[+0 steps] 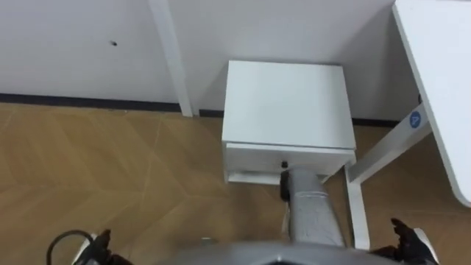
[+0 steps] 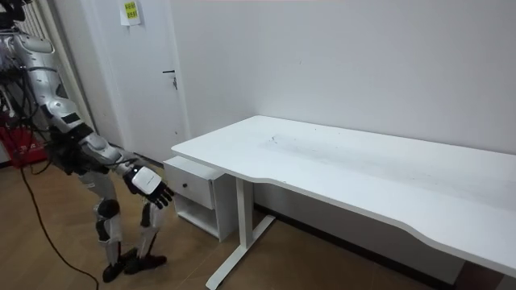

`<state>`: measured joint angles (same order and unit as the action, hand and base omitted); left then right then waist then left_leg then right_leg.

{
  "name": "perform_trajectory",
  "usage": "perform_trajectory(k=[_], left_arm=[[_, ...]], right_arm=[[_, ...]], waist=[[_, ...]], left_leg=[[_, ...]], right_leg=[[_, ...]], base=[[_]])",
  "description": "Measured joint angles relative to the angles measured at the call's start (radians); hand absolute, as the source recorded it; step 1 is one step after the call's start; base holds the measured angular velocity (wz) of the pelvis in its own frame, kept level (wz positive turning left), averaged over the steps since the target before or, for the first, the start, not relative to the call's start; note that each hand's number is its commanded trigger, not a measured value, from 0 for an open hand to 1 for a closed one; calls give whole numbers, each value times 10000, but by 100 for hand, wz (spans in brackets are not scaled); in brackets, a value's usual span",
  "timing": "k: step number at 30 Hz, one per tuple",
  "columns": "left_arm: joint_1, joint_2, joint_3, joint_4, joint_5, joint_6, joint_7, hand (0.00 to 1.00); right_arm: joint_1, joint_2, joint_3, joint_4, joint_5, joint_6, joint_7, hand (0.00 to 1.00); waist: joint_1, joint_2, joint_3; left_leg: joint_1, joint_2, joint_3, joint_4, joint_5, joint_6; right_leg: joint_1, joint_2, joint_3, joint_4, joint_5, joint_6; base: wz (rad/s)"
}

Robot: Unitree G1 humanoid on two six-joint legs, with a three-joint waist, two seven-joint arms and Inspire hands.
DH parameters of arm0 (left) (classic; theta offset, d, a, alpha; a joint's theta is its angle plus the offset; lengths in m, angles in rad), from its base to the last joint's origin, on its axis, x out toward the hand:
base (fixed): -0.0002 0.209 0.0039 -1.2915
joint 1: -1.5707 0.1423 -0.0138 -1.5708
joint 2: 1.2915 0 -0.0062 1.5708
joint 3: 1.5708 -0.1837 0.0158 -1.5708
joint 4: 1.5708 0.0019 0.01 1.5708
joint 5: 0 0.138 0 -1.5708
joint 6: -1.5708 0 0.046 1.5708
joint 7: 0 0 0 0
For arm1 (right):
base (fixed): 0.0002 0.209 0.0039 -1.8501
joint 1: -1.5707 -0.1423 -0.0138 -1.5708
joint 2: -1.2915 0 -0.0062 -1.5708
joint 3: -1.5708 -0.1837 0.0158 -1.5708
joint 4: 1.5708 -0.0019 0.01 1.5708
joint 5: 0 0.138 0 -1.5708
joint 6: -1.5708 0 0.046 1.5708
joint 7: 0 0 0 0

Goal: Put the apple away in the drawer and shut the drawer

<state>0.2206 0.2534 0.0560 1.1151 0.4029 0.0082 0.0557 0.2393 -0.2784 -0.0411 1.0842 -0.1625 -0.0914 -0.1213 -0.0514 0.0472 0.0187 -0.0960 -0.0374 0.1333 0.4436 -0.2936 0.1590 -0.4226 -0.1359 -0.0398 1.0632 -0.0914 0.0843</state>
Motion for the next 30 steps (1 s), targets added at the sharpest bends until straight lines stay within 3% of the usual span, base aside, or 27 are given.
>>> perform_trajectory(k=[1, 3, 5, 6, 8, 11, 13, 14, 19, 30], left_arm=[[89, -13, 4, -3, -2, 40, 34, 0], [314, -62, 74, -4, -15, 189, 191, 0], [316, -131, 104, -4, -27, 196, 286, 0], [320, -151, 110, -1, -85, 196, 300, 0], [317, -159, 196, 31, -202, 195, 454, 0], [260, -327, 203, 42, -192, 175, 508, 0], [108, -434, 203, 38, -189, 143, 507, 0], [78, -451, 216, 34, -180, 131, 506, 0], [63, -524, 221, 8, -178, 148, 500, 0], [100, -814, 276, 39, -178, 346, 506, 0]], right_arm=[[17, 32, 54, 35, -17, 102, -1, 0], [48, 248, 195, 91, -54, 291, -1, 0], [-50, 317, 192, 157, -73, 276, 9, 0], [-125, 326, 192, 200, -76, 259, 9, 0], [-362, 386, 186, 515, -35, 183, 12, 0], [-538, 402, 158, 572, -35, 154, 14, 0], [-539, 419, 157, 605, -49, 159, 31, 0], [-542, 461, 157, 710, -45, 160, 44, 0], [-404, 480, 167, 1099, 0, 295, 170, 0], [-419, 737, -256, 1657, 811, 867, 516, 0]], waist=[[58, -76, -18], [302, -535, -135], [470, -718, -220], [561, -803, -209], [591, -1041, -189], [568, -1096, -188], [579, -980, -188], [574, -937, -193], [548, -732, -178], [399, -724, -141]], left_leg=[[0, -81, 1, -70, 31, -53], [111, -398, 39, -767, 345, -563], [200, -475, 40, -1243, 560, -840], [255, -462, 35, -1392, 611, -900], [421, -458, 33, -1505, 611, -899], [569, -366, 10, -1592, 623, -859], [586, -295, 9, -1701, 744, -300], [625, -273, 18, -1788, 776, -156], [998, -224, 24, -2233, 841, -274], [1403, -220, 30, -2629, 878, -384]], right_leg=[[547, -10, -76, -969, -102, 12], [2284, 68, -217, -4257, -622, 89], [3258, 246, -209, -6220, -677, -19], [3773, 340, -175, -7306, -555, -122], [4412, 459, -193, -8360, -477, -110], [4687, 516, -285, -8771, -428, -106], [4738, 596, -431, -8866, -437, -103], [4759, 683, -452, -8946, -464, -140], [4939, 779, -488, -9006, -548, -239], [5158, 837, -473, -9126, -646, -340]], base=[[-6], [-4], [-2], [-5], [-5], [-1], [3], [-5], [-2], [-2]])
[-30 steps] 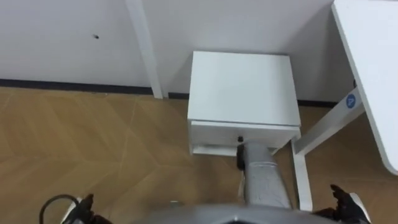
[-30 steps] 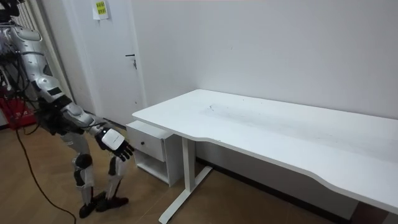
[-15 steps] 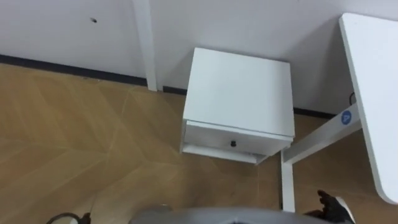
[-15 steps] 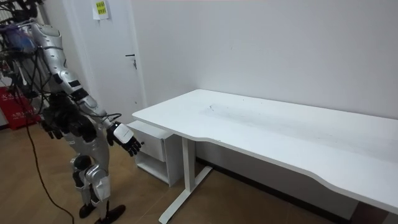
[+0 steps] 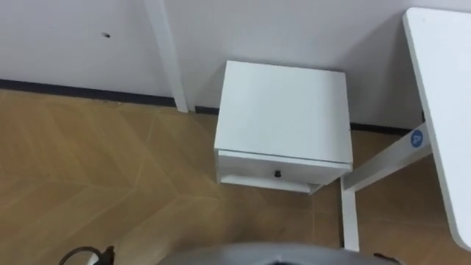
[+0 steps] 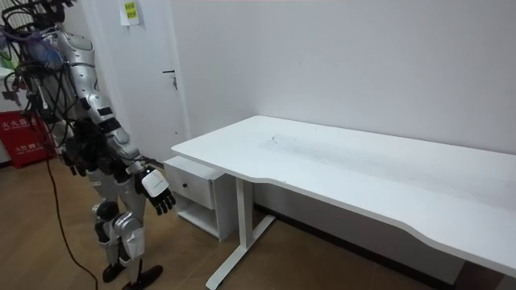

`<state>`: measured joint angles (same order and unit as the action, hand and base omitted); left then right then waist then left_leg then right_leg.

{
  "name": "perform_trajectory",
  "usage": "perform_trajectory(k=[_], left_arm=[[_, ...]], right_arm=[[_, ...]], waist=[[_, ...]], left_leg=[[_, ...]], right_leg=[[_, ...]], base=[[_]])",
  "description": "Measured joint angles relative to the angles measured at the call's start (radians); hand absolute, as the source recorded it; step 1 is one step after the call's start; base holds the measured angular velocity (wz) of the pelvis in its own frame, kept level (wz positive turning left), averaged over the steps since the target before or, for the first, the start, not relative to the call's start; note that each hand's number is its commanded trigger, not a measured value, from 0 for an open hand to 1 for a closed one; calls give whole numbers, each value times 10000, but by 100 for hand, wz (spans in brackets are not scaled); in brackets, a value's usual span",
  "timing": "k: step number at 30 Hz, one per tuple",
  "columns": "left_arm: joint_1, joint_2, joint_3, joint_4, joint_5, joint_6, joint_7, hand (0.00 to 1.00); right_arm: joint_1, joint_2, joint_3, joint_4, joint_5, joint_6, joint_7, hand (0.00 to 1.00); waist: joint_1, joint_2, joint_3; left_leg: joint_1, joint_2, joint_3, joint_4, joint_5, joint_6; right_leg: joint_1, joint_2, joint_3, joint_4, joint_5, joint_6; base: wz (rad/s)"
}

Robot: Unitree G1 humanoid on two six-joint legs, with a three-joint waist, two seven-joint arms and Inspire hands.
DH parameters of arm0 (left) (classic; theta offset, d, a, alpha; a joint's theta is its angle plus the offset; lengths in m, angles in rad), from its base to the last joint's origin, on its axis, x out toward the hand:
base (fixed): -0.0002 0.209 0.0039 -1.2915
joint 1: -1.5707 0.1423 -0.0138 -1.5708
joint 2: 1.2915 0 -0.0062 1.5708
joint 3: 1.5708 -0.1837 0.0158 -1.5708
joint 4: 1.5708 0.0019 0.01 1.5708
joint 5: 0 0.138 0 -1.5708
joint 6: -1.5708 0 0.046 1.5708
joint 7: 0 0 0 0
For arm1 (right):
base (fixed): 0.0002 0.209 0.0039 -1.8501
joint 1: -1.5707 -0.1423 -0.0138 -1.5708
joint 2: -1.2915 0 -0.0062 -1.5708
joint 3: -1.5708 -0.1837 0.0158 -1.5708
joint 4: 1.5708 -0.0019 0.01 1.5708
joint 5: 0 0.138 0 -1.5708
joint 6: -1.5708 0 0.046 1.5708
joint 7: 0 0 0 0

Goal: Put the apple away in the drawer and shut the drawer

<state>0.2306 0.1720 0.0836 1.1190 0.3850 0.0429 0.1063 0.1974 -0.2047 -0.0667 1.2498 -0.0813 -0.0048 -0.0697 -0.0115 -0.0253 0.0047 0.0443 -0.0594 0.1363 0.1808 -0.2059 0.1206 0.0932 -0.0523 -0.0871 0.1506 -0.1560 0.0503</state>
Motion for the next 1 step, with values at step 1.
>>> perform_trajectory(k=[1], left_arm=[[15, -18, 0, 2, 0, 16, 0, 0]], right_arm=[[-1, 22, -1, 21, 15, 53, 2, 0]], waist=[[-23, 1, 1]], left_leg=[[8, 0, -3, -7, 0, 1]], right_leg=[[8, 0, 0, 0, 0, 0]], base=[[0]])
